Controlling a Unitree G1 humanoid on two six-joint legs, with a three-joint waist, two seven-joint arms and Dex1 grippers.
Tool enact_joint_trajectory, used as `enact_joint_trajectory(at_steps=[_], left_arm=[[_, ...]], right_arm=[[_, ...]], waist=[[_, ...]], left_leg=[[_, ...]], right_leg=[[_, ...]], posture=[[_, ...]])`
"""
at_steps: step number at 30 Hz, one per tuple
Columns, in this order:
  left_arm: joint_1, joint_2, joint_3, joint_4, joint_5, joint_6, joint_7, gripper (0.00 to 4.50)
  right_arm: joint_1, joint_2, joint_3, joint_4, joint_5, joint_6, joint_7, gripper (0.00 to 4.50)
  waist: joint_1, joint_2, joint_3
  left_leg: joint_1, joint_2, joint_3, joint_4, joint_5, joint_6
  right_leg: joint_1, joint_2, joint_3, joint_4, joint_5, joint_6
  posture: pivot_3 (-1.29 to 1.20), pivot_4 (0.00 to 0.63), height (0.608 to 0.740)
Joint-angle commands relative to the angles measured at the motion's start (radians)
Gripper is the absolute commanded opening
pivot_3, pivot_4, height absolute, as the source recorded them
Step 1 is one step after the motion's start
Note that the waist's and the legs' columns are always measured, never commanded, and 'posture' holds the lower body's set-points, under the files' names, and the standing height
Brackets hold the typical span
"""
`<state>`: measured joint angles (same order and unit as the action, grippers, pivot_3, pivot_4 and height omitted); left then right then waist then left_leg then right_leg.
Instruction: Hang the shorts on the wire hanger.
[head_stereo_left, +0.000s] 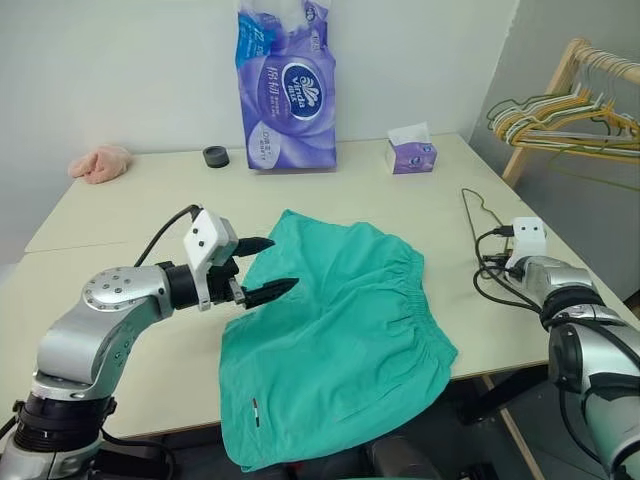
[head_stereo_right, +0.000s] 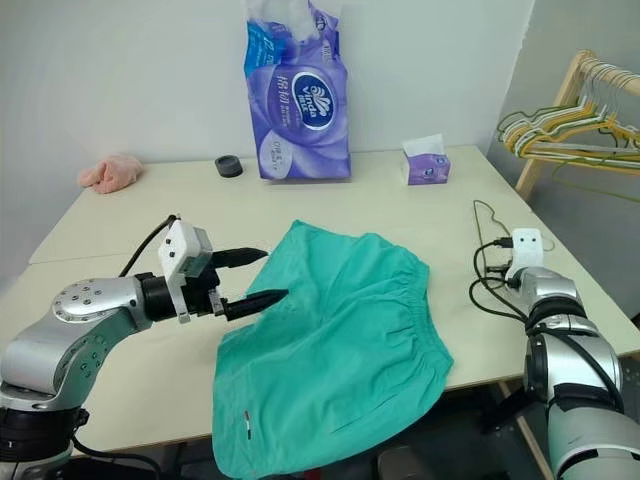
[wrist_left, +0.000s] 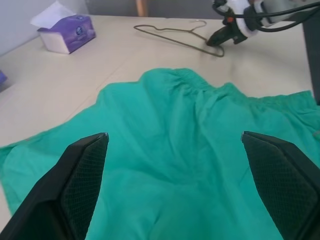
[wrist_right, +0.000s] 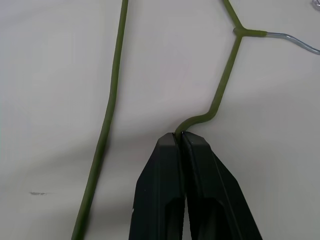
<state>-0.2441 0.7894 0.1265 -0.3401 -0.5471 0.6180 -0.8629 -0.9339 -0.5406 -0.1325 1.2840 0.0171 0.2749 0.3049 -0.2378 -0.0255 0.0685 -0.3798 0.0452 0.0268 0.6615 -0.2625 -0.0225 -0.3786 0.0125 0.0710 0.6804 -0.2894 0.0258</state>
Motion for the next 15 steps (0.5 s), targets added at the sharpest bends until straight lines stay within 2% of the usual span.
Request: enact_joint_trajectory(at_steps=[1, 7, 11, 15], left_arm=[[-0.014, -0.008, 0.062, 0.052, 0.021, -0.034, 0.042, 4.50], [-0.062, -0.024, 0.107, 0.189, 0.054, -0.068, 0.100, 4.50], [-0.104, -0.023, 0.145, 0.261, 0.023, -0.045, 0.093, 4.50], [-0.126, 0.006, 0.170, 0.312, -0.036, 0.032, 0.032, 4.50]], right_arm=[[0.003, -0.001, 0.045, -0.078, -0.030, -0.071, 0.099, 0.04], [0.068, 0.015, 0.110, -0.362, -0.008, -0.091, 0.350, 0.04], [0.178, 0.002, 0.196, -0.693, -0.006, -0.097, 0.511, 0.04], [0.243, -0.053, 0.318, -0.890, -0.134, -0.292, 0.540, 0.04]], waist=[[-0.005, 0.001, 0.001], [-0.014, 0.004, 0.002], [-0.011, 0.004, 0.002], [-0.010, 0.004, 0.003]], left_leg=[[0.000, 0.000, 0.000, 0.000, 0.000, 0.000], [-0.001, 0.001, 0.000, -0.001, 0.000, 0.000], [-0.002, 0.002, -0.002, -0.001, 0.000, 0.000], [-0.003, 0.002, -0.002, -0.001, 0.000, -0.001]], right_leg=[[0.000, 0.000, 0.000, 0.000, 0.000, 0.000], [-0.002, 0.000, 0.000, 0.001, 0.000, 0.000], [-0.002, 0.000, -0.001, 0.001, 0.001, -0.001], [-0.004, -0.001, -0.001, 0.002, 0.000, 0.001]], posture=[[-0.18, 0.026, 0.740], [-0.19, 0.027, 0.740], [-0.19, 0.026, 0.740], [-0.20, 0.026, 0.740]])
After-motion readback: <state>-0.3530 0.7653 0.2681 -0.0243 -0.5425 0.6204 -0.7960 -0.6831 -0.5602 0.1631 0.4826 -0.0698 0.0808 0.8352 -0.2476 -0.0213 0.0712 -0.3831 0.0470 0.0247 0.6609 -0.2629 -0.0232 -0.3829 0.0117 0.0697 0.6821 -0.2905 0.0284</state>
